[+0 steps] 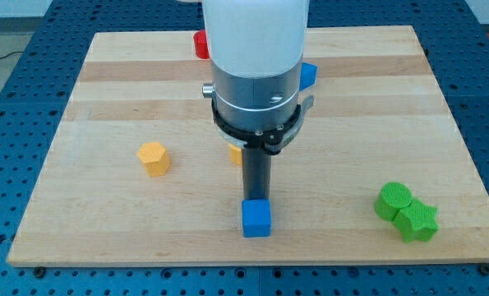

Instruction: Move the blue triangle to the right of the yellow heart

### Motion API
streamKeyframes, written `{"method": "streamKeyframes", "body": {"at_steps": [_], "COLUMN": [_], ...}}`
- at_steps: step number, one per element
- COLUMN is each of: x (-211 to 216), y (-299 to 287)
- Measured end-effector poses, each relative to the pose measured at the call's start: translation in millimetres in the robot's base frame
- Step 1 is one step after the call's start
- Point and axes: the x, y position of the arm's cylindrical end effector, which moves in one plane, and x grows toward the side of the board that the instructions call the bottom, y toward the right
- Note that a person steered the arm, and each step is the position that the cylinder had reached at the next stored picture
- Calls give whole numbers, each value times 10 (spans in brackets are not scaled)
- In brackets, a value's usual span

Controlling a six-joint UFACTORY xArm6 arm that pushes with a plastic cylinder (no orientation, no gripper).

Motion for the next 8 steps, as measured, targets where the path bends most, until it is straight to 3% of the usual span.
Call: {"method": "streamKeyframes", "body": {"at_steps": [1,3,4,5,6,8], "x": [-384,-1399,-2270,-2819,-2739,-1686], "y": [90,1003,1138,1099,816,786]}}
